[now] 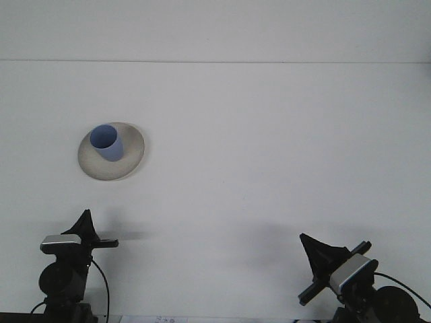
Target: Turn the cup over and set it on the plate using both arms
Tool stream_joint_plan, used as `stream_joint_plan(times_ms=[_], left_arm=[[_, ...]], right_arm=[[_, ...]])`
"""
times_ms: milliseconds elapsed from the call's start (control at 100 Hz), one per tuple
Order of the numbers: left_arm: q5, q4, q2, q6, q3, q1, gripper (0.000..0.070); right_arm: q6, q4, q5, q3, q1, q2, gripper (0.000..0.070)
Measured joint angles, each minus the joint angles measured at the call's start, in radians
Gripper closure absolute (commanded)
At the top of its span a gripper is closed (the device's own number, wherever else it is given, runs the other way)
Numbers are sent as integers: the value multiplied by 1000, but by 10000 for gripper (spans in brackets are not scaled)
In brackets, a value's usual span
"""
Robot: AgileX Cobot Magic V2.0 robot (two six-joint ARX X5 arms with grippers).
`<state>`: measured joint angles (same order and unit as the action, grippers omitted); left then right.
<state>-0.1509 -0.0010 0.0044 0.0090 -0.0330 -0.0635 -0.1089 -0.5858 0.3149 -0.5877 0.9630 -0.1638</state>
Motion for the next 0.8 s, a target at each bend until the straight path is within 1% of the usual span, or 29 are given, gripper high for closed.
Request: stream_joint_plan(times_ms=[680, 740, 800], left_arm=[[0, 0, 0, 0, 0, 0, 684], [0, 0, 0, 0, 0, 0, 685], [0, 0, 0, 0, 0, 0, 684]], right_arm=[[8, 0, 2, 0, -1, 0, 694], [31, 0, 0, 0, -26, 0, 694], [49, 16, -10, 8, -97, 0, 694]])
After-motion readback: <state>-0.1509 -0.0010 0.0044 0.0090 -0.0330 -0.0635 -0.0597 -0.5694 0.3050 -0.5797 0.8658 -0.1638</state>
